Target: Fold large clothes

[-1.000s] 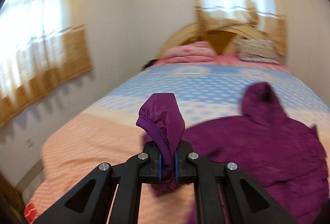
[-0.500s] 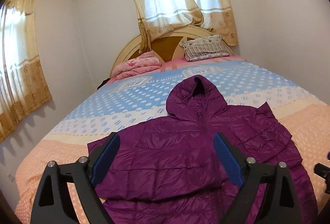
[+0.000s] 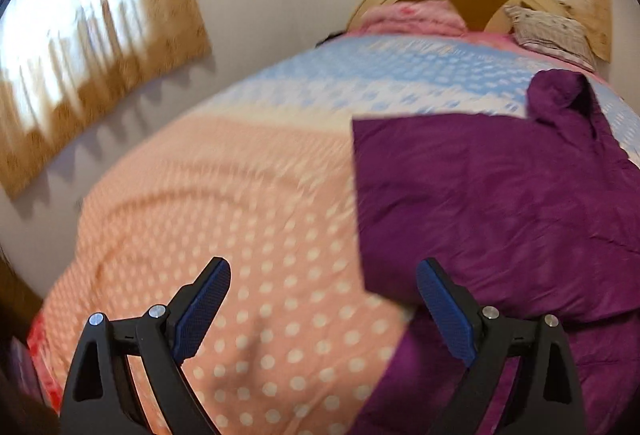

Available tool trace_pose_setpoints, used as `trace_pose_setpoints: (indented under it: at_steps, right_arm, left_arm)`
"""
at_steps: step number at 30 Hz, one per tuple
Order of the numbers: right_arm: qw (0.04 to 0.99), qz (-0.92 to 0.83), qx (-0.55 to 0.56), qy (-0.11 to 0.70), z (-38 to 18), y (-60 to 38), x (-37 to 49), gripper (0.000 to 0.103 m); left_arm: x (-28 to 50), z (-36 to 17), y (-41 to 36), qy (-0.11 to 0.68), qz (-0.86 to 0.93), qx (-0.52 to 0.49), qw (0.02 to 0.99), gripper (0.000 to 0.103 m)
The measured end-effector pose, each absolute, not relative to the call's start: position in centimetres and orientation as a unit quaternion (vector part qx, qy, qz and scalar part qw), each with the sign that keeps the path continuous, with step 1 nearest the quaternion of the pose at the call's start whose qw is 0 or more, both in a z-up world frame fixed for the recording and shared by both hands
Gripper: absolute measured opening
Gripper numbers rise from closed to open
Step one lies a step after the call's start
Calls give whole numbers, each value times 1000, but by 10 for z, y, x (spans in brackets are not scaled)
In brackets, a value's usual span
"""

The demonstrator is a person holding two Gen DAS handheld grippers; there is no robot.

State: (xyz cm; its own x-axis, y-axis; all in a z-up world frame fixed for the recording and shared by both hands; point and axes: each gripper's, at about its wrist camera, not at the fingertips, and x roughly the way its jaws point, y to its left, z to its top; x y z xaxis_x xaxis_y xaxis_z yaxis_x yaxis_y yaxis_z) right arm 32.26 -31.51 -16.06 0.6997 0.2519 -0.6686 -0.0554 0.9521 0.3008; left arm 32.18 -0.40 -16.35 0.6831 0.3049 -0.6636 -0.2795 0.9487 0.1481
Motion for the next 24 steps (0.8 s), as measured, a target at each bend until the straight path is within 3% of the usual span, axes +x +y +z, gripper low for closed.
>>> trace_pose_setpoints:
  at_steps: [4,7,9,12,24]
  right_arm:
    - [894,88,152,411,-177,-300,359,87]
    - [880,103,153,437,-192,-287,375,72]
    - [874,114,149,448,-199,-279,379,30]
    - [891,109,124,422,-188,-274,370,14]
    - [947,50,123,293,-122,-347,298,9]
  left_arm:
    - [324,-180,9,380,163,10,910,94]
    - [325,-188,10,388,161,8,908,94]
    - [328,-190,10,389,161,7,907,94]
    - [328,-189,11,388,164,6,907,94]
    - [333,-196,15,405,181,15,896,94]
